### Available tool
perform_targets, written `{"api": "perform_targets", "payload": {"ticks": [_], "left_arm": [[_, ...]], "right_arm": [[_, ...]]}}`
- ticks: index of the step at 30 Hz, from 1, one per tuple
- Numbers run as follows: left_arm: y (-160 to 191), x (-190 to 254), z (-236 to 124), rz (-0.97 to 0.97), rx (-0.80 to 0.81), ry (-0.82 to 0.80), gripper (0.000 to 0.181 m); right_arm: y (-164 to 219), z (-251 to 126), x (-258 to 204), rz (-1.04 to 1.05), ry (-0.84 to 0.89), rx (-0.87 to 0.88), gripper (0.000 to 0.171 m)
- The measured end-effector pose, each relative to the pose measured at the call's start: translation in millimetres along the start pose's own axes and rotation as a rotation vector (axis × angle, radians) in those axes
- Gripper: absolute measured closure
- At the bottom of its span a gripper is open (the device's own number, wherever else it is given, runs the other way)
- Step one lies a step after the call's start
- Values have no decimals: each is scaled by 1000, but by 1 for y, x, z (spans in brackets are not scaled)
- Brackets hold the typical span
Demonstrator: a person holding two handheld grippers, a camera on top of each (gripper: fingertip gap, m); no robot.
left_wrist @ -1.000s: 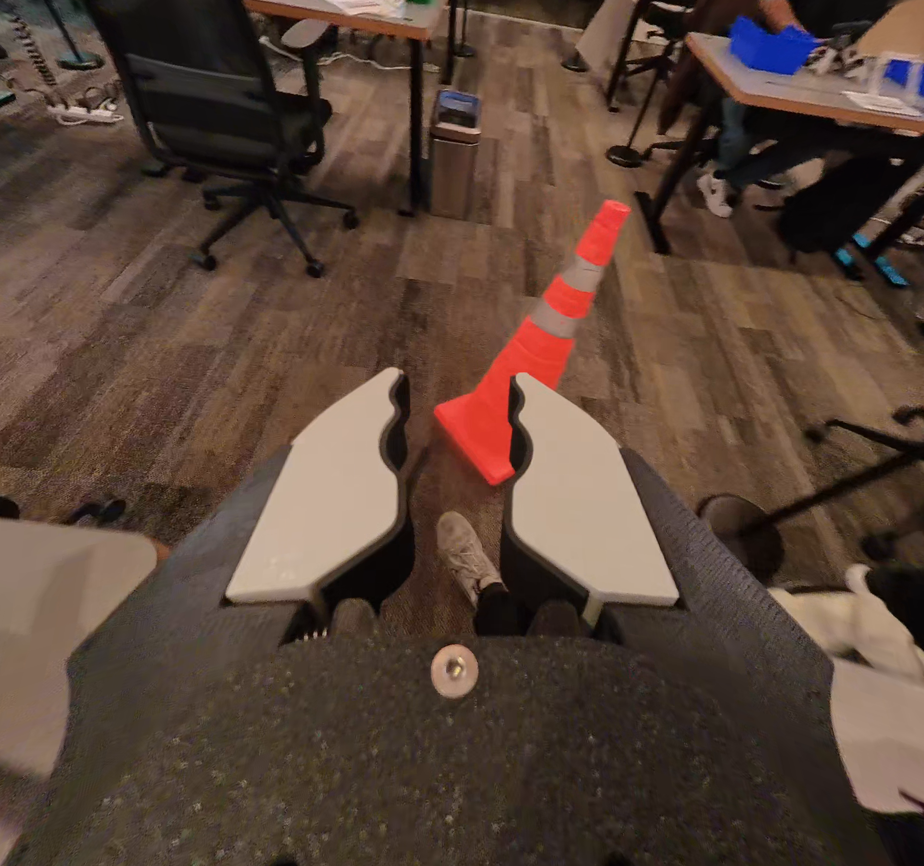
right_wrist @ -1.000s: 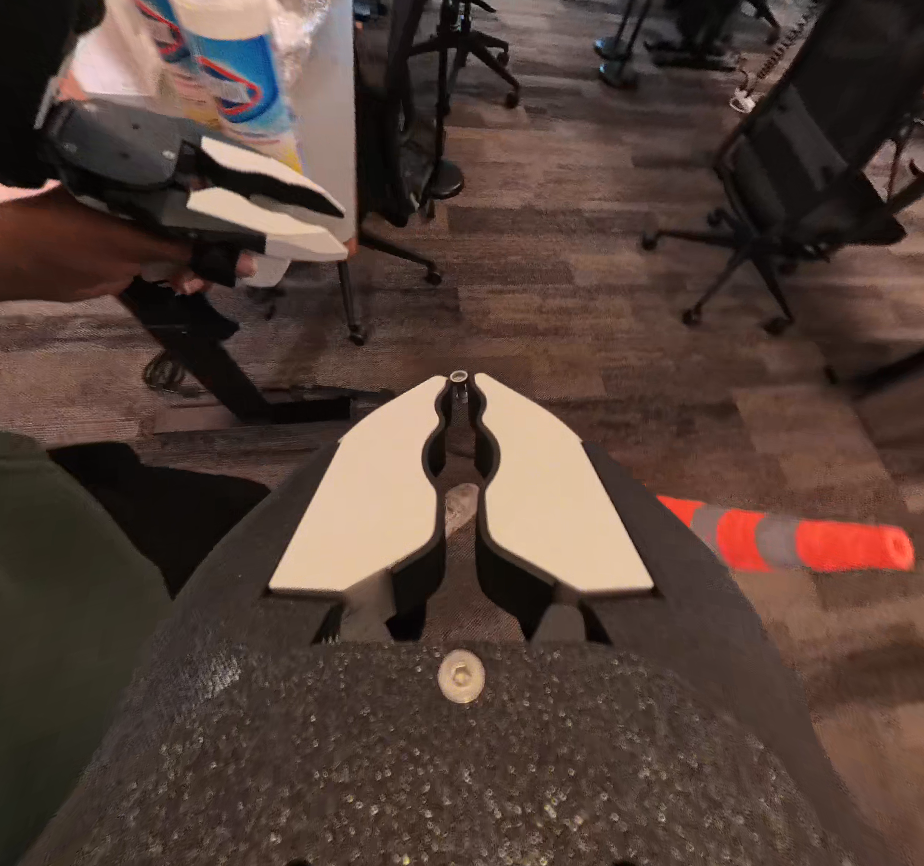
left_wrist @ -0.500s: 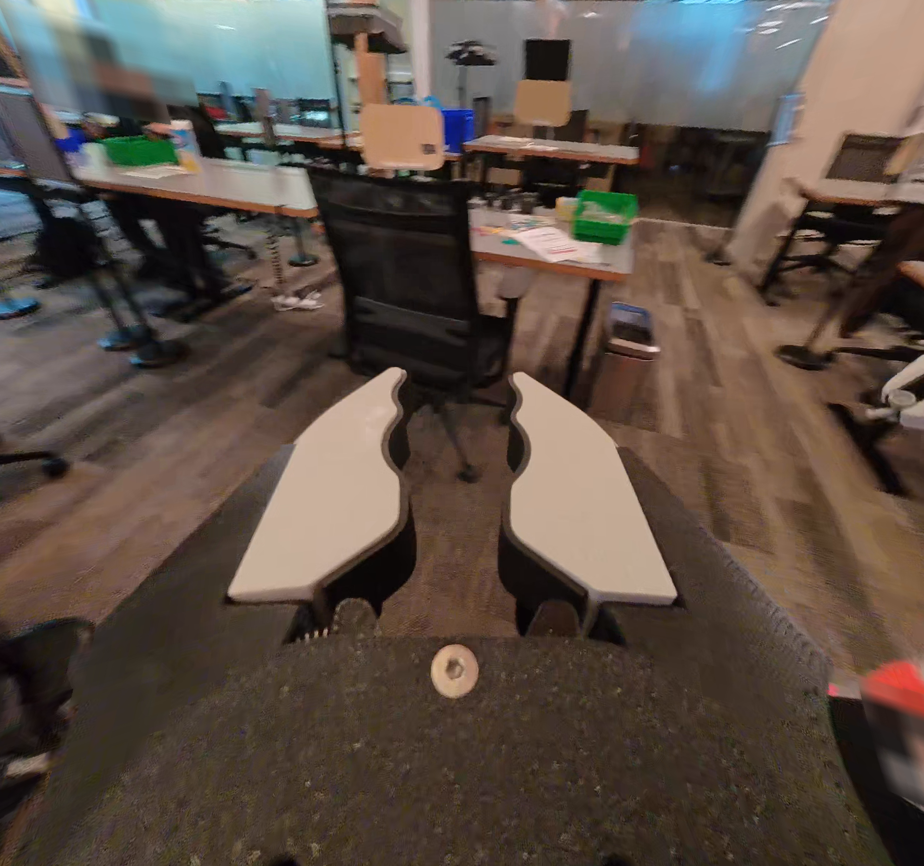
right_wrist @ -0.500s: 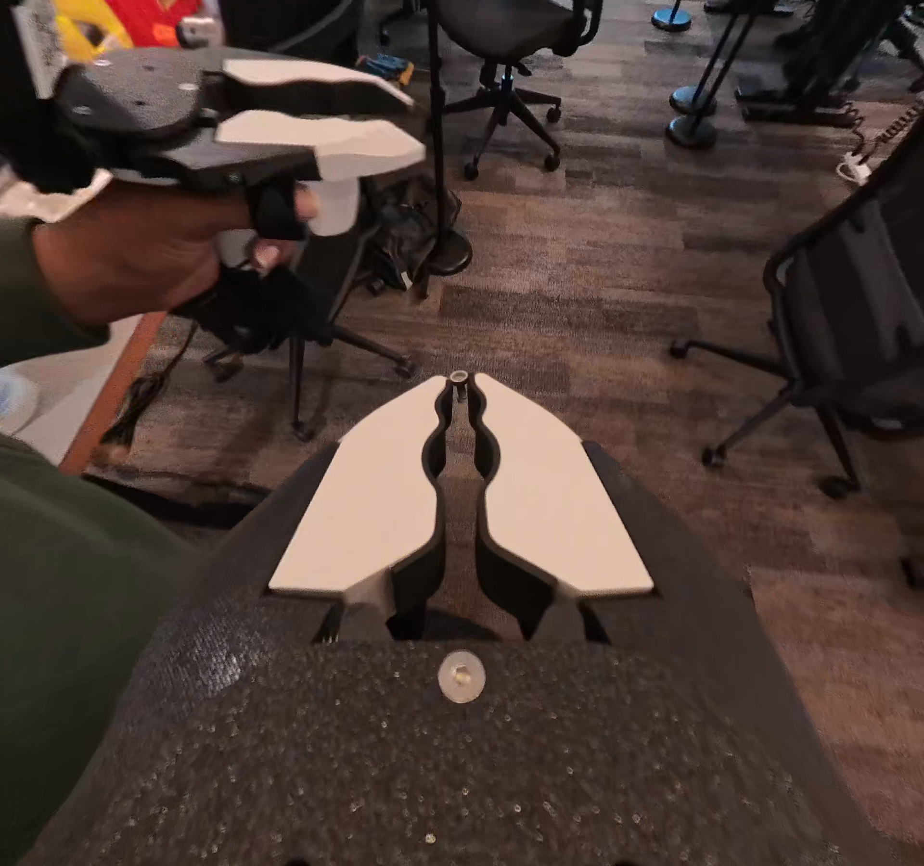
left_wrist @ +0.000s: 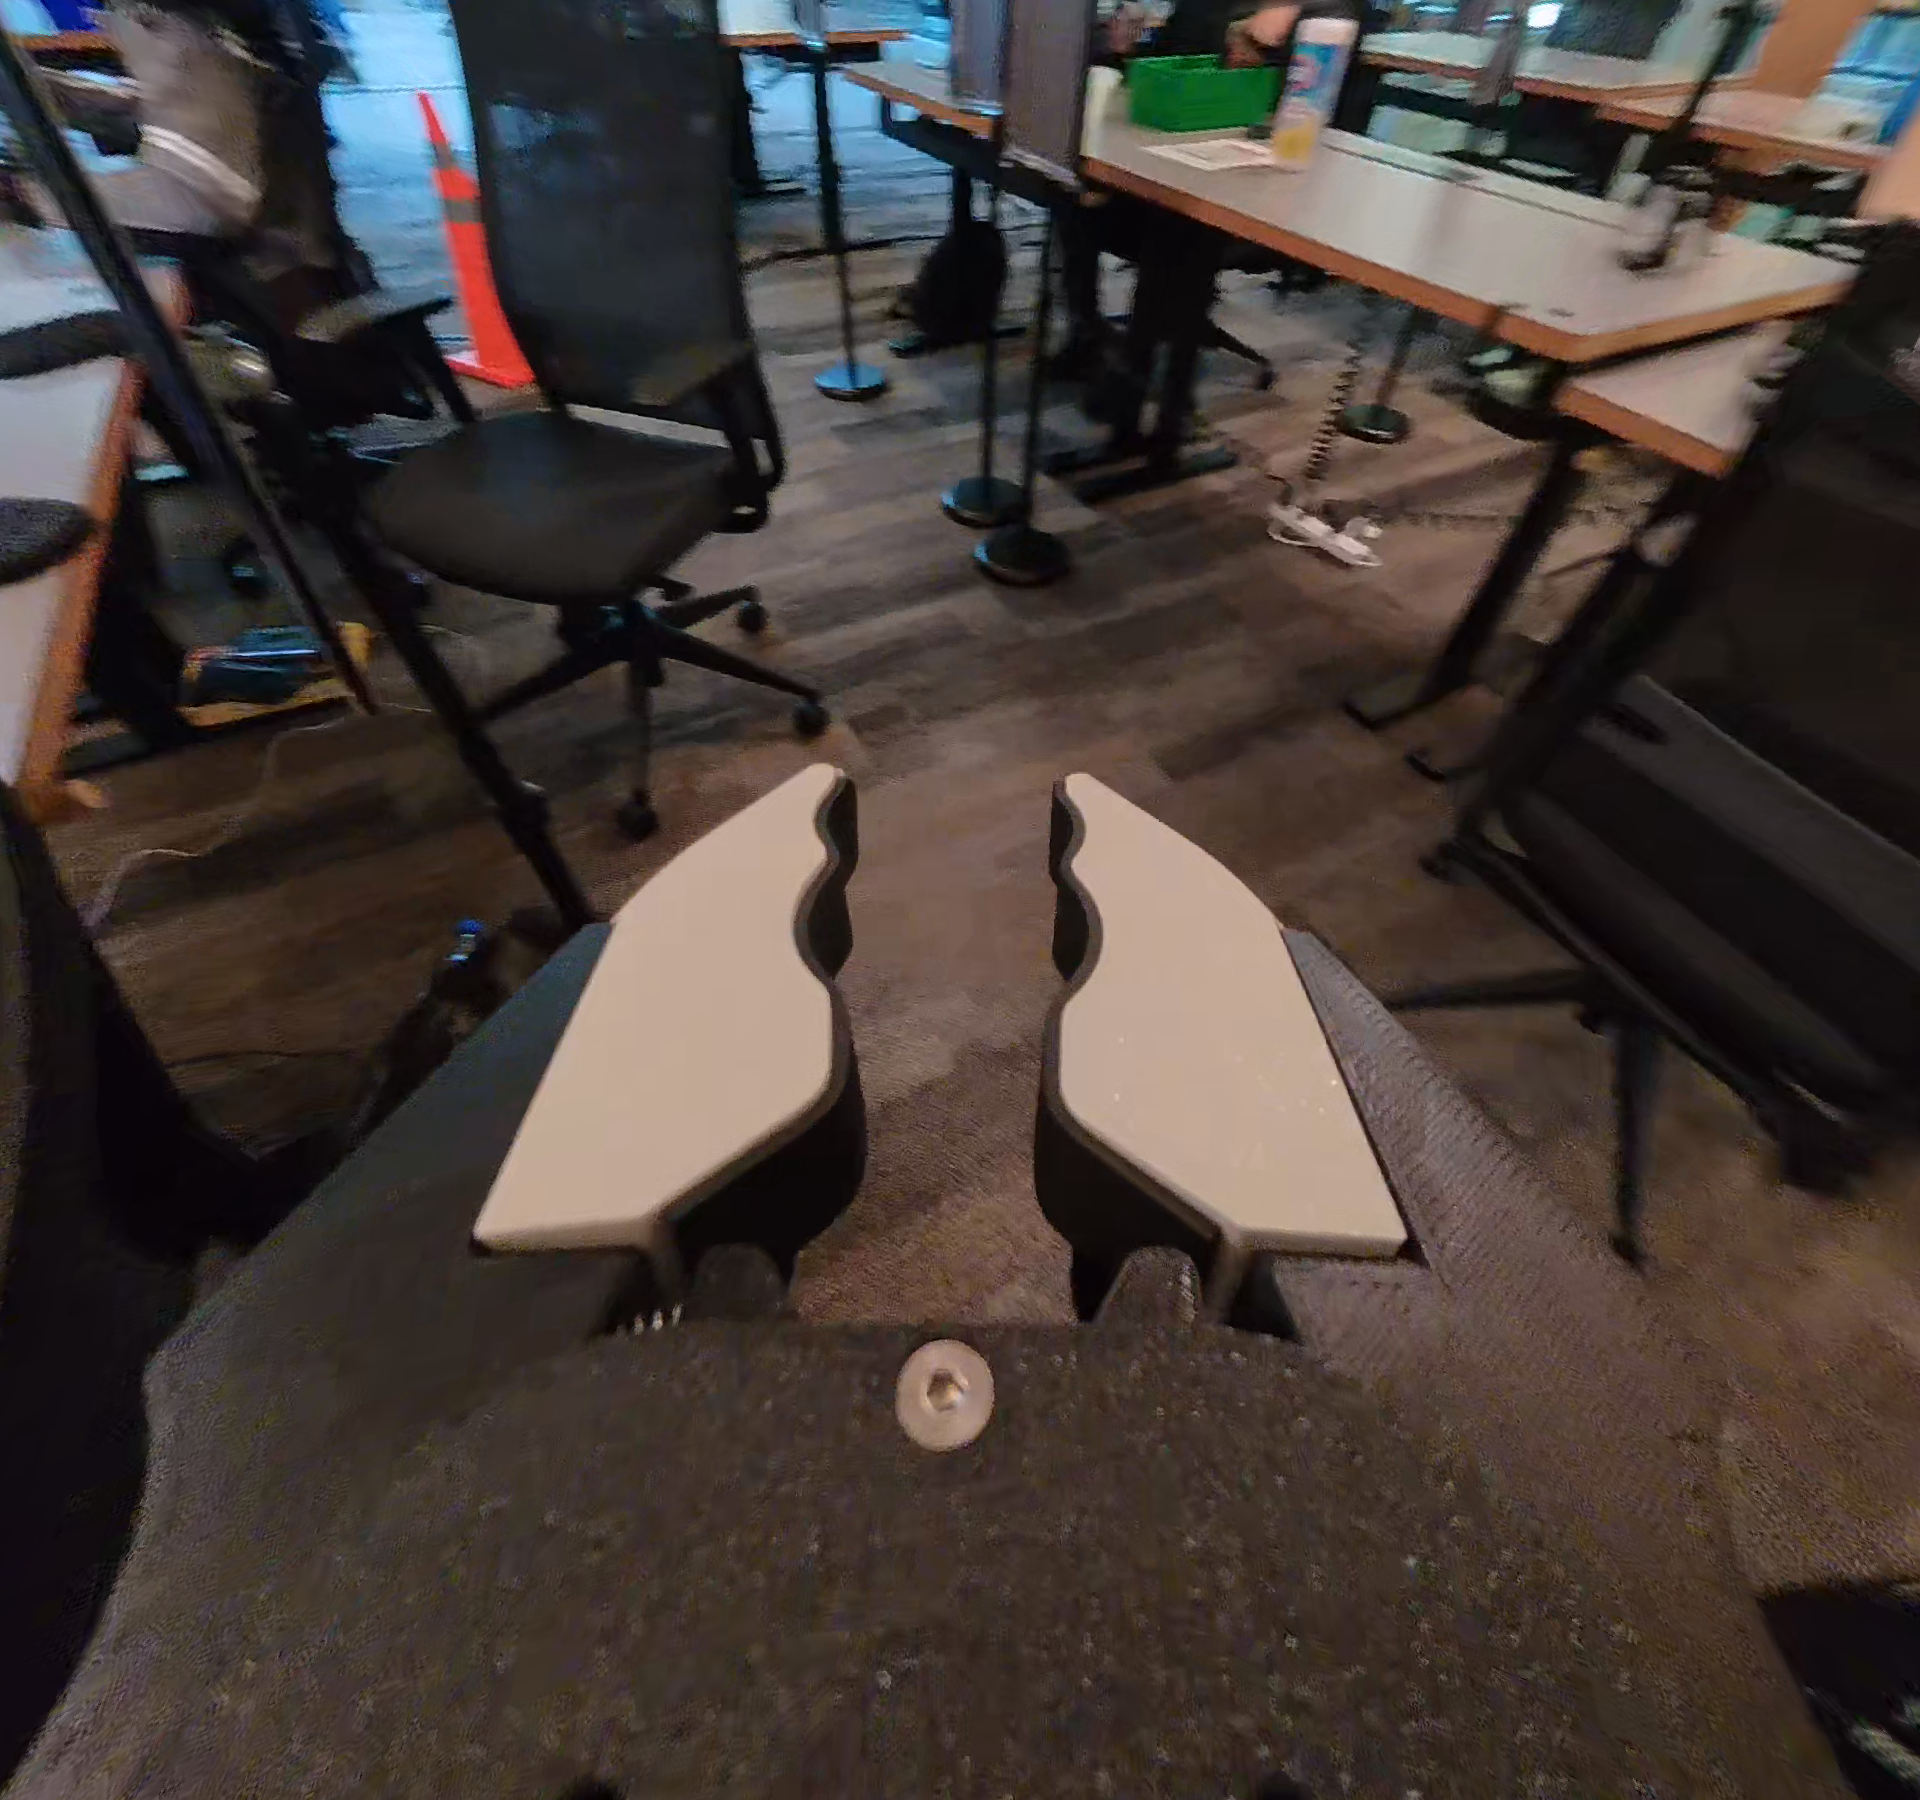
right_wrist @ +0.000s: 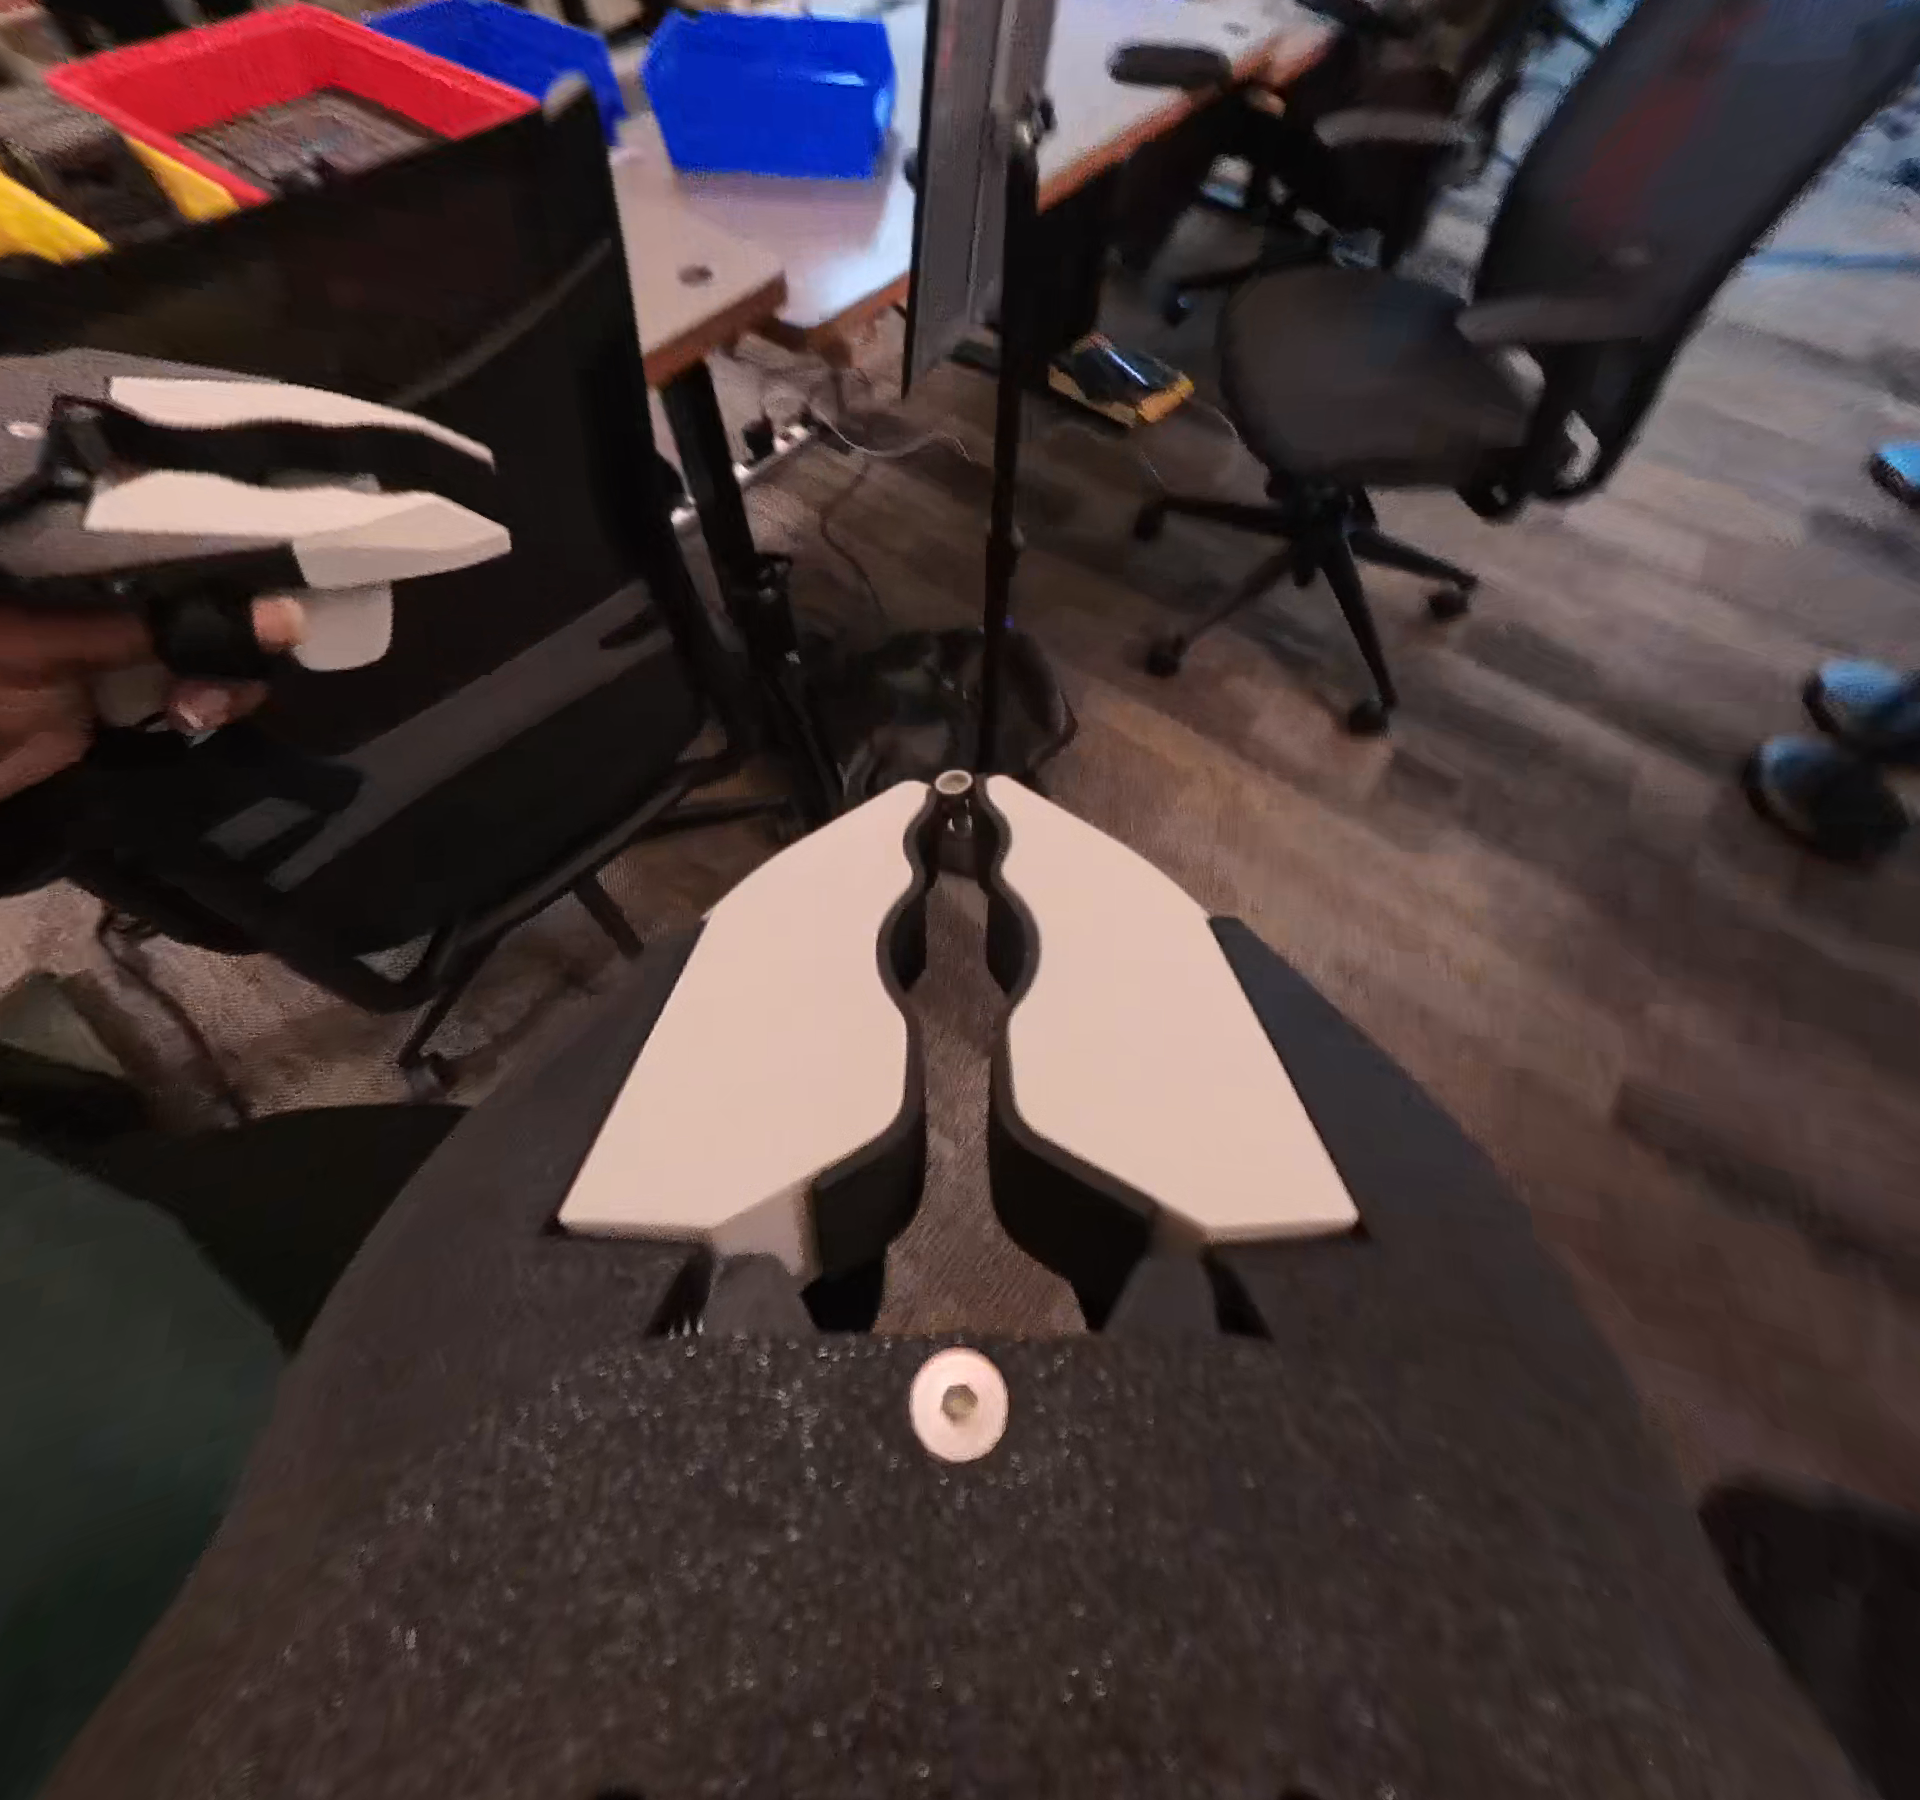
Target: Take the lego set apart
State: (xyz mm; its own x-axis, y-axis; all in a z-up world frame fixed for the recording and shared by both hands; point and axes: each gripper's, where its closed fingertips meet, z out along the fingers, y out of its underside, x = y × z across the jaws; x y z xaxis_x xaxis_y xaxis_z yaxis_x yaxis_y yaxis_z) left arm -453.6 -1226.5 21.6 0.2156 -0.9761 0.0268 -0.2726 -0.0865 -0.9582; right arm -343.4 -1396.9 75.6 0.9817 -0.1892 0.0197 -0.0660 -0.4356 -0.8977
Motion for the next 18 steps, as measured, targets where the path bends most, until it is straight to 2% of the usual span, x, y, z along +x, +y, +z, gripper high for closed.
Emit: {"api": "perform_targets", "payload": {"ticks": [2,4,8,10,12,14,18], "left_arm": [[-17,-37,44,9,0,-76,148],[-20,-73,96,14,-13,-143,149],[-10,-134,229,-19,-26,-182,149],[-20,-165,304,-55,-13,-177,148],[-52,-200,377,-70,22,-165,147],[-100,-242,439,-53,64,-180,146],[-198,-331,523,-57,171,-251,146]], "right_arm": [[-41,55,44,-61,-74,6,165],[-70,114,84,-119,-130,9,165],[-92,243,157,-182,-198,-16,165],[-99,304,192,-178,-215,-37,165],[-115,360,225,-149,-228,-74,165],[-146,409,254,-141,-251,-76,165],[-216,502,307,-174,-344,-55,165]]}}
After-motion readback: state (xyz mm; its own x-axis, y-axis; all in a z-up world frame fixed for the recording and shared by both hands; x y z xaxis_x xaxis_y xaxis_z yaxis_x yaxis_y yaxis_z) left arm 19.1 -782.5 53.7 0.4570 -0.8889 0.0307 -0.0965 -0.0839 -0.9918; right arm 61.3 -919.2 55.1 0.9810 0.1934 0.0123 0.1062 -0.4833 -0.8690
